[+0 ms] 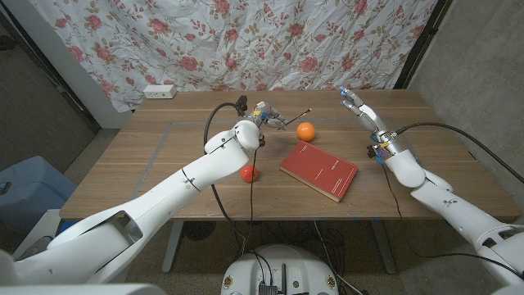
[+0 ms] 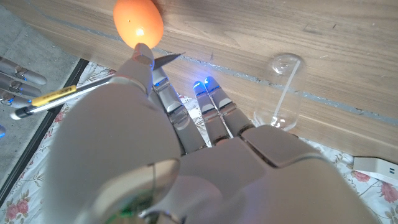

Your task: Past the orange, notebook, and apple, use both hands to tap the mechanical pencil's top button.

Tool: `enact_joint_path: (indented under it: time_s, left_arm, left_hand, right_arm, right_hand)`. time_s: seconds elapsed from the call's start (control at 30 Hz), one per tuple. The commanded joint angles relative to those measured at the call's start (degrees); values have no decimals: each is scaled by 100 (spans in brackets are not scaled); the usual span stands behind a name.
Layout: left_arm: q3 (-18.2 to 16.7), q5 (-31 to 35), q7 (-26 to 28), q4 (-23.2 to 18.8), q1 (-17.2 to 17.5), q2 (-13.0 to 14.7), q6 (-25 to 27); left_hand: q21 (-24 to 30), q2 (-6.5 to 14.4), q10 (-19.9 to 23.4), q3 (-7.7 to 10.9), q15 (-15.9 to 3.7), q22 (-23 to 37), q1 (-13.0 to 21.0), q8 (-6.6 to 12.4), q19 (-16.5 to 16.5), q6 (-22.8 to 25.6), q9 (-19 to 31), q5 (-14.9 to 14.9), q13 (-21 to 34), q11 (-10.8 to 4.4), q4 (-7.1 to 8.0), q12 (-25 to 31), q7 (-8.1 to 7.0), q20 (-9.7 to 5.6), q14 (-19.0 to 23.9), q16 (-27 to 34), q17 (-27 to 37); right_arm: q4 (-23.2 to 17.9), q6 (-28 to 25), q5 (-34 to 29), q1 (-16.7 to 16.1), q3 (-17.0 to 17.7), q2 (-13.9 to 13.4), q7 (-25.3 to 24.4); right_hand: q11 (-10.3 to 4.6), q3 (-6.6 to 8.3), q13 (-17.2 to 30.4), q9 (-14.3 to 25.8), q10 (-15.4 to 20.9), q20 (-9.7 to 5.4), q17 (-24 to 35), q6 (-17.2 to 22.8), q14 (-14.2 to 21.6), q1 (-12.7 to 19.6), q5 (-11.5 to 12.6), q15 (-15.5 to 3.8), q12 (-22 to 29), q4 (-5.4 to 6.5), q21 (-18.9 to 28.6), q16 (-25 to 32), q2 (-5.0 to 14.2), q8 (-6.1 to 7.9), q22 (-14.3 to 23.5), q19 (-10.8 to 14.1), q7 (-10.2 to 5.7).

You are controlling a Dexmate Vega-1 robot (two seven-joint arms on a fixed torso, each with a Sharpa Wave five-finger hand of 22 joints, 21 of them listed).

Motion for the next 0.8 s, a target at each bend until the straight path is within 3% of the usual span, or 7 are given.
enact_joint_path:
  time_s: [0.03, 0.4, 0.8]
  left_arm:
    - [-48, -689, 222, 55, -152, -28, 133]
    - [-76, -1044, 510, -102, -123, -7, 362]
    - [31, -1274, 677, -209, -179, 74, 526]
  left_hand:
    - [13, 69, 126, -34, -970, 25, 17, 10, 15, 27, 20, 46, 21, -83, 5, 16, 15, -532, -27, 16, 4]
    - [18, 74, 131, -46, -967, 26, 18, 9, 25, 24, 21, 48, 22, -83, 4, 15, 23, -513, -24, 19, 4]
    - [15, 84, 128, -59, -966, 27, 22, 4, 14, 11, 24, 52, 22, -83, 2, 10, 29, -492, -17, 24, 5]
  right_arm:
    - [396, 324, -845, 368, -195, 9, -723]
    - [120, 262, -1396, 297, -318, -180, -1285]
    - [-365, 79, -1444, 74, -372, -378, -1271]
  right_hand:
    - [67, -1, 13, 14, -14, 37, 8, 99, -38, 9, 4, 72, 3, -54, 0, -28, 29, 66, 12, -3, -32]
    - [105, 11, 10, 19, -19, 78, 2, 224, -32, 38, -5, 94, 18, -102, 10, -21, 31, 100, 12, -12, -33]
    - [82, 19, 8, 19, -72, 42, 13, 389, -107, 38, -17, 55, 17, -136, 2, -34, 60, 131, 13, -73, -40]
